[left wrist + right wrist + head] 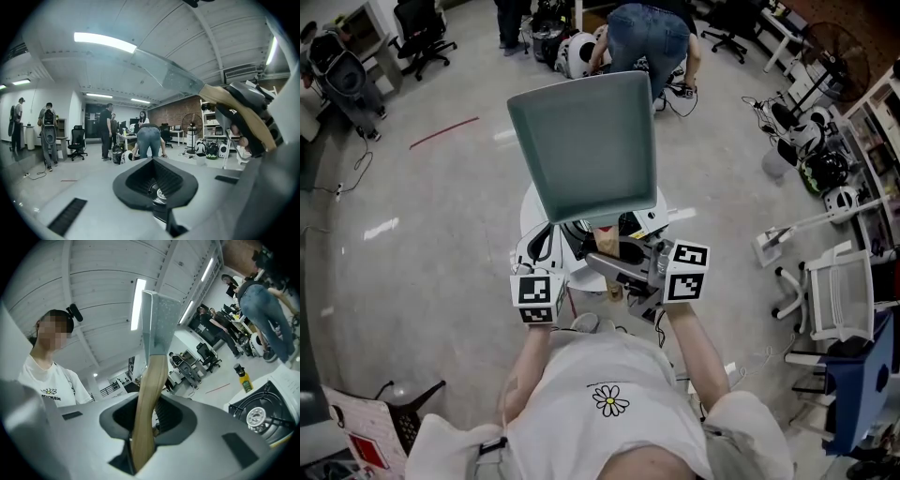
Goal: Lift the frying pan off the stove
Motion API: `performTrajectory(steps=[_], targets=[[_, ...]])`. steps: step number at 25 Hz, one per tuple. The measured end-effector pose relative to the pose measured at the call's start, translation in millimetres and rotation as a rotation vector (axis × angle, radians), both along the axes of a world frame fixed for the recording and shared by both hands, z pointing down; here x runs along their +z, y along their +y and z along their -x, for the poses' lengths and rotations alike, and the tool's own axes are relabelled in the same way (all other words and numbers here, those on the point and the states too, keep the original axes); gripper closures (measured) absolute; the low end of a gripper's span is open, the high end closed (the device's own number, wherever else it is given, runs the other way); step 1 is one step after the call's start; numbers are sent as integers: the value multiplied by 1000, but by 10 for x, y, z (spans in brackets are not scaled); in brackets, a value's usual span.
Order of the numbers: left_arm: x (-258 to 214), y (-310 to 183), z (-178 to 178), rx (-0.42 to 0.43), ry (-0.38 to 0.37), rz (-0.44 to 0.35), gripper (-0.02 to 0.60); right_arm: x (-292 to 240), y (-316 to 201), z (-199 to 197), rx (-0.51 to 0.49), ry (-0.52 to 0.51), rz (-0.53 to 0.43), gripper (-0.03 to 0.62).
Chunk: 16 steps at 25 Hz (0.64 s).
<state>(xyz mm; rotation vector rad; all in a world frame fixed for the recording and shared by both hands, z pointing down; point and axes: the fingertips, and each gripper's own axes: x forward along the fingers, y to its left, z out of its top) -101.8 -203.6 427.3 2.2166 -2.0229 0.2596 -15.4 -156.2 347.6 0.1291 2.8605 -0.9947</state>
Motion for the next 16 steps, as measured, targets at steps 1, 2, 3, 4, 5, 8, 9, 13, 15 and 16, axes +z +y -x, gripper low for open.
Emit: performTrajectory(steps=[1,2,3,4,5,8,9,13,15,16], targets=[[-35,-73,-1,6,-2,2,583,-49,-71,6,2,-5,-2,505],[-76,-148,0,11,-4,2,583,-101,-141,14,3,-11,-5,503],[-111,-204,0,13,-7,0,582,-145,-192,20,2,-16,-8,503],[-131,-234,-3,14,-9,-1,583,-175,-217,22,0,-20,-11,503],[-135,-240,-7,14,-10,-2,583,-191,-219,21,-3,-24,-13,503],[-105,-170,-14,13,-11,-3,583,-202,-143,27,-14,-34,-18,503],[-94,-133,-14,12,-10,-3,583,-200,-108,28,-17,-38,-17,503],[-67,-33,-1,4,-11,1,583,-176,-69,-18,9,-44,-3,503],[-106,-72,31,3,-12,3,583,-196,-158,-37,31,-36,2,503],[-130,-99,50,3,-12,5,582,-212,-210,-44,42,-33,4,503]])
